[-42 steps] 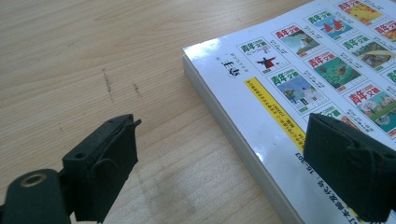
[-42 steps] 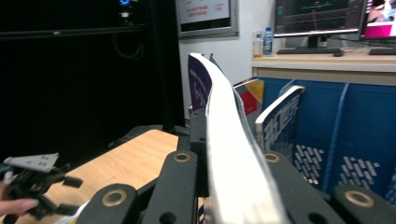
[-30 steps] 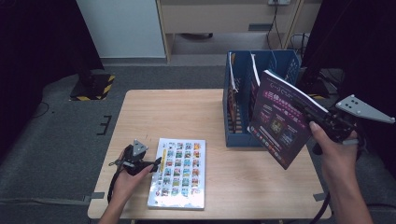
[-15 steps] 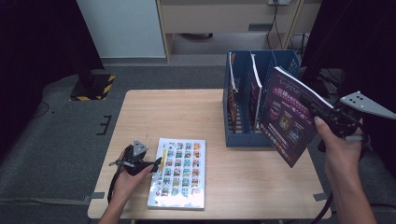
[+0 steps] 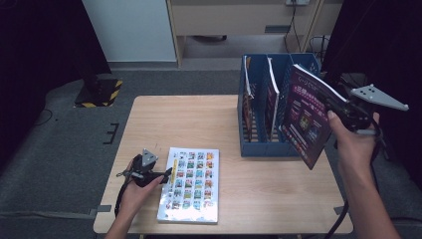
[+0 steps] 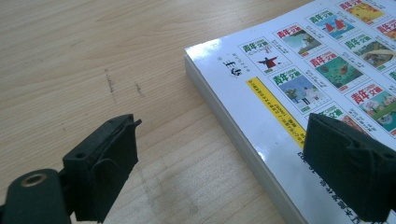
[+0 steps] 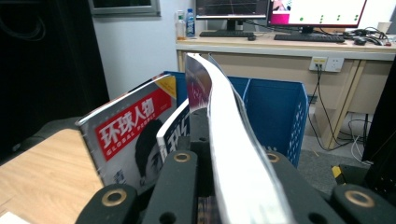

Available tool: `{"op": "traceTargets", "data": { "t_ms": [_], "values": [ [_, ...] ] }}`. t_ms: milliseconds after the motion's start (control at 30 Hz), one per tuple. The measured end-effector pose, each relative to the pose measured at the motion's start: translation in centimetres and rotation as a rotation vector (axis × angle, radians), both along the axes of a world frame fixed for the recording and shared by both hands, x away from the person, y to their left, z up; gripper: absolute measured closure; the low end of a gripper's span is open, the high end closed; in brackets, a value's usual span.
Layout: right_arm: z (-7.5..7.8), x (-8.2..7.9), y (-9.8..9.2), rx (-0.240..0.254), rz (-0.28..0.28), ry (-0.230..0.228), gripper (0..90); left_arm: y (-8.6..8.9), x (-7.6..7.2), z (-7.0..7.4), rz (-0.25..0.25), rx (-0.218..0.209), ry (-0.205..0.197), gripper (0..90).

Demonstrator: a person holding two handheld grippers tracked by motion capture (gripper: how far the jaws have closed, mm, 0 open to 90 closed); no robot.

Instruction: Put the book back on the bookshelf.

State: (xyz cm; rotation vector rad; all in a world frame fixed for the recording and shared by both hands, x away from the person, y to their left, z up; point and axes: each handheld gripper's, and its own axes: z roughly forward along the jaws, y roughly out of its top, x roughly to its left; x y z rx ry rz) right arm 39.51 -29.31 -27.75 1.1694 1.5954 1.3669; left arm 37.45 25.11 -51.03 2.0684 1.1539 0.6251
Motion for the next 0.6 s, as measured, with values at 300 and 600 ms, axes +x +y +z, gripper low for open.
{"op": "traceTargets", "data": {
  "t_ms": [300,600],
  "values": [
    [-0.2,2.8,0.9,-0.004,-0.048,0.000,84.0,-0.1,0.0,0.0,-0.006,0.006,-0.002,9.2],
    [-0.8,4.9,1.6,-0.010,-0.080,0.010,84.0,0.0,0.0,-0.1,-0.005,0.005,0.005,9.2]
  ]
}}
